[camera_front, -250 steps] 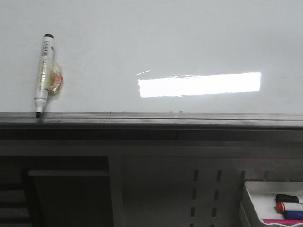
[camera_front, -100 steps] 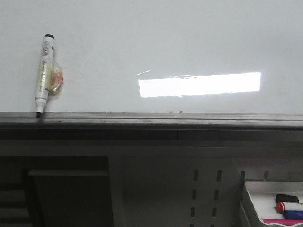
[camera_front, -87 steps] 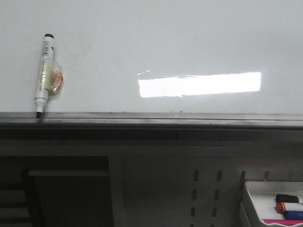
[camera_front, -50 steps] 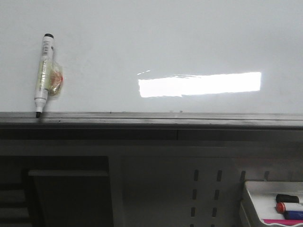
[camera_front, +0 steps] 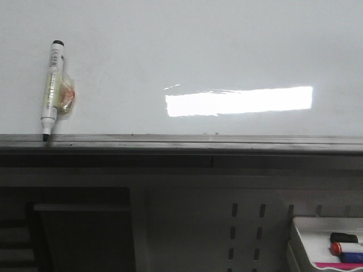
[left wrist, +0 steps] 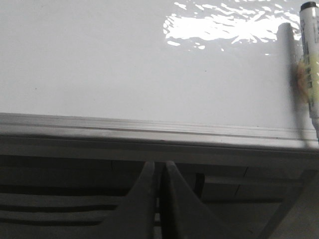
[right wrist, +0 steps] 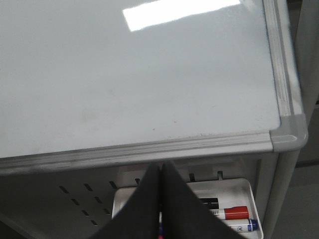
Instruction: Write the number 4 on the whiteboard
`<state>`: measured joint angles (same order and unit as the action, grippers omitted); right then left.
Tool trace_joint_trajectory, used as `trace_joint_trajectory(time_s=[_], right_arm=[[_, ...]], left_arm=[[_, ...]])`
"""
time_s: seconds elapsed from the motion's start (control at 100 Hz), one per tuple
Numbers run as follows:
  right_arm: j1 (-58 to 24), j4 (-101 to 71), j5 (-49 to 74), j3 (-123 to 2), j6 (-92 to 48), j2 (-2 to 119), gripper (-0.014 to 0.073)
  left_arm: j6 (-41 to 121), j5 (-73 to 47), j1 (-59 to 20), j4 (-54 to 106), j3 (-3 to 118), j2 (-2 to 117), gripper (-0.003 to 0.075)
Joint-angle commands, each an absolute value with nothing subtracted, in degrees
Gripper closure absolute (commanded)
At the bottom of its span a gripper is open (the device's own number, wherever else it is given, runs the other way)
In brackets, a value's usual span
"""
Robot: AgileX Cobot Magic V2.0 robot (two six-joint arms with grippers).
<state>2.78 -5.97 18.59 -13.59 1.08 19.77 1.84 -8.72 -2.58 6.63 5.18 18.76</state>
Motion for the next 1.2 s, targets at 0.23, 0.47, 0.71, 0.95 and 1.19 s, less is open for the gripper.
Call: trace_joint_trajectory(time_s=[0.23, 0.47, 0.71, 0.95, 1.19], right_arm=[[1.86, -6.14, 12.48, -15.91, 1.01, 22.08, 0.0659], [1.45, -6.14, 12.84, -15.91, 1.01, 22.08, 0.0659], [1.45, -6.14, 13.41, -15.91, 1.01, 22.08, 0.0659], [1.45, -6.14, 13.41, -15.91, 1.01, 22.08, 0.0659], [1.45, -6.14, 13.41, -15.91, 1.01, 22.08, 0.0659]], left_arm=[[1.65, 3.91, -2.47, 8.26, 7.28, 20.75, 0.0591], [1.65, 11.14, -2.47, 7.22, 7.16, 20.75, 0.0351], [1.65, 13.29, -7.42, 5.09, 8.23, 23.14, 0.0353], [0.6, 15.07, -19.46, 5.19, 14.3, 35.53, 0.0352], [0.6, 22.23, -28.55, 5.43, 19.33, 53.71, 0.0351]])
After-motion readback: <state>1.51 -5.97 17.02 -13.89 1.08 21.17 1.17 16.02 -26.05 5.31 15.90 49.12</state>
